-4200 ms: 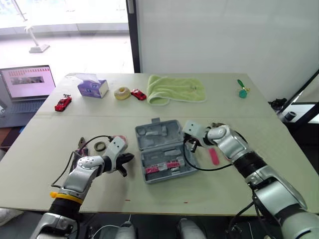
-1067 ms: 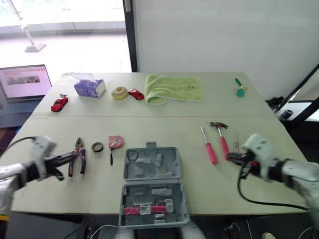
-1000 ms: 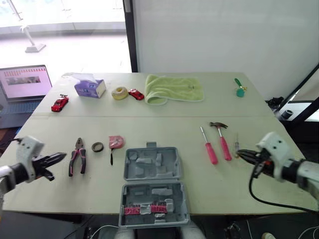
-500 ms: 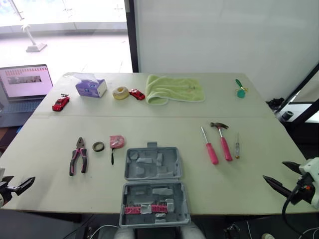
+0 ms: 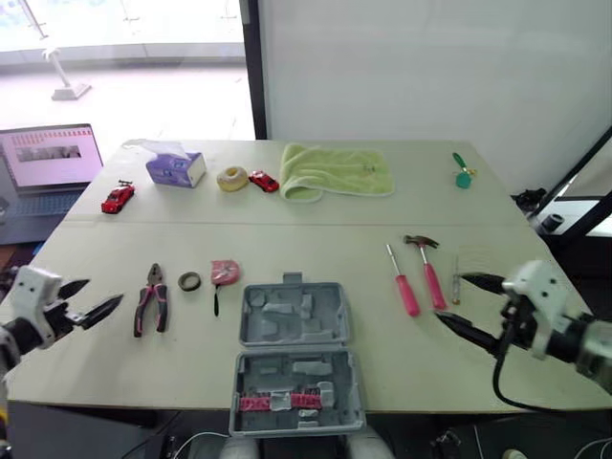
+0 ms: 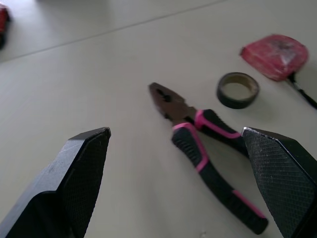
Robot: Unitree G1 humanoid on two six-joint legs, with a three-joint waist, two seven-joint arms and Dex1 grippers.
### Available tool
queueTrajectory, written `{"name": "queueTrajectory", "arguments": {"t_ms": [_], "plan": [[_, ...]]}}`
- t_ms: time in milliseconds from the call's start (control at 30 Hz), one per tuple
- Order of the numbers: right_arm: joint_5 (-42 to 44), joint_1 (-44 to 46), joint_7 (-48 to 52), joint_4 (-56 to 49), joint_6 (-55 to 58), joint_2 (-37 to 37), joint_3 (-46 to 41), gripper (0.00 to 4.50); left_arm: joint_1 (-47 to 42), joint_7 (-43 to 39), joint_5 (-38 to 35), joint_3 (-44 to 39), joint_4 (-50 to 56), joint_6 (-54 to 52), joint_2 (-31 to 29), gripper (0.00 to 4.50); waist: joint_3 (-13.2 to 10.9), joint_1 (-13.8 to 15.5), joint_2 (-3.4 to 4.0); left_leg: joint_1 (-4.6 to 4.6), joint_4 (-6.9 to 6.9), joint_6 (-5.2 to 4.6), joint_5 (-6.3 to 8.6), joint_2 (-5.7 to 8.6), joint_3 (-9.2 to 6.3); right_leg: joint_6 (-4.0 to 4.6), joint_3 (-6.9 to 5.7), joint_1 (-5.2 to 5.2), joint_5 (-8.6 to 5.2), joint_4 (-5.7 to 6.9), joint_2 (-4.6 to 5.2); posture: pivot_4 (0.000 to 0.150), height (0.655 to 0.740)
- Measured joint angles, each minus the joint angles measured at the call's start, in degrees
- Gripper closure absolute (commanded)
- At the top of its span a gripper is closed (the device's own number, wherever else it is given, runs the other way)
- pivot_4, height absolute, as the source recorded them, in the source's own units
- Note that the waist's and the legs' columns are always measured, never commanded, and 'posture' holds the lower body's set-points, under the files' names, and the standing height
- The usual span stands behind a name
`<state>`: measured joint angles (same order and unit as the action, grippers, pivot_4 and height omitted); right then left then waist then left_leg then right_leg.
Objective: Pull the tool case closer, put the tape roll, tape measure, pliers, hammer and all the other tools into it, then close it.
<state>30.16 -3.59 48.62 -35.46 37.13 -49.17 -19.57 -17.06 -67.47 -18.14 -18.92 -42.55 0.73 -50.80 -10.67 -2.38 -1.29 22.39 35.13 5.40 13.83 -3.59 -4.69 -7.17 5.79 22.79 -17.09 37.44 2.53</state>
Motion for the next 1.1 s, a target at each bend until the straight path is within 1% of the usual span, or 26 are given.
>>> {"name": "queueTrajectory", "arguments": {"t_ms": [100,167,233,333,400,567,800,967,1067,1100], "plan": [[0.3,8.3,0.1,-0.8,3.0,-1.3,9.1,0.00,-7.8,-6.6,3.8,6.1,-5.3,1.4,-1.3,0.03,0.0,-0.1,0.00,0.05,0.02,0.00,0.00,0.01,-0.01,0.00,0.00,0.03,0.00,-0.02,0.00,0.150,0.7400],[-0.7,14.2,0.2,0.2,4.1,-1.1,15.3,0.00,-13.0,-9.1,6.7,9.4,-9.8,4.0,-1.5,0.03,0.0,-0.1,0.00,0.05,0.03,-0.01,0.00,0.00,-0.01,-0.03,-0.01,0.05,0.01,0.00,-0.01,0.150,0.7400],[-3.3,22.5,0.6,3.5,4.5,1.0,22.8,0.00,-19.7,-11.2,11.2,14.2,-15.2,7.5,-0.8,0.03,0.0,-0.2,0.00,0.07,0.06,-0.02,-0.01,0.00,-0.03,-0.03,-0.01,0.10,0.03,0.05,-0.05,0.150,0.7400],[-8.4,32.2,2.0,8.7,3.2,4.9,33.5,0.00,-29.4,-14.1,18.5,21.6,-21.7,13.5,1.8,0.03,0.0,-0.2,0.00,0.09,0.06,-0.02,-0.01,0.00,-0.05,-0.05,-0.02,0.13,0.03,0.11,-0.06,0.150,0.7400],[-9.8,33.4,2.1,10.6,2.8,5.9,35.5,0.00,-31.3,-14.3,20.5,23.2,-24.2,15.1,2.6,0.03,0.0,-0.2,0.00,0.14,0.06,-0.10,0.04,0.00,-0.05,-0.06,-0.02,0.17,0.02,0.12,-0.04,0.150,0.7400],[-14.1,35.6,1.0,15.4,1.8,7.7,37.5,0.00,-34.6,-13.4,26.4,27.4,-30.4,16.3,4.9,0.03,0.0,-0.3,0.01,0.64,0.12,-0.16,0.06,0.01,-0.09,-0.06,-0.06,0.78,0.02,0.35,-0.04,0.150,0.7400],[-15.7,34.7,-1.1,14.7,2.6,8.9,36.8,0.00,-35.8,-9.4,29.5,28.5,-32.9,16.0,6.7,0.03,0.0,-0.2,0.01,0.65,0.34,-0.01,-0.04,0.00,-0.16,-0.05,-0.09,0.83,0.03,0.74,-0.06,0.150,0.7400],[-15.7,31.9,-2.6,11.6,5.1,8.9,35.8,0.00,-36.9,-7.1,30.9,28.8,-33.6,14.5,9.8,0.03,0.0,-0.1,0.01,0.80,0.54,-0.03,-0.03,0.02,-0.21,-0.06,-0.15,0.81,0.03,0.72,-0.04,0.150,0.7400],[-15.7,31.1,-3.5,10.5,6.5,8.9,34.6,0.00,-37.3,-5.7,31.5,28.8,-33.8,14.1,10.3,0.87,0.0,-0.2,0.02,0.76,0.54,-0.03,-0.03,0.02,-0.24,-0.06,-0.16,0.81,0.03,0.76,-0.06,0.150,0.7400],[-15.7,30.9,-3.8,10.3,6.8,8.9,34.3,0.00,-37.4,-4.8,31.5,28.7,-33.8,13.7,10.7,1.33,0.0,-0.2,0.02,0.76,0.54,-0.03,-0.03,0.02,-0.26,-0.06,-0.16,0.81,0.03,0.76,-0.06,0.150,0.7400]]}}
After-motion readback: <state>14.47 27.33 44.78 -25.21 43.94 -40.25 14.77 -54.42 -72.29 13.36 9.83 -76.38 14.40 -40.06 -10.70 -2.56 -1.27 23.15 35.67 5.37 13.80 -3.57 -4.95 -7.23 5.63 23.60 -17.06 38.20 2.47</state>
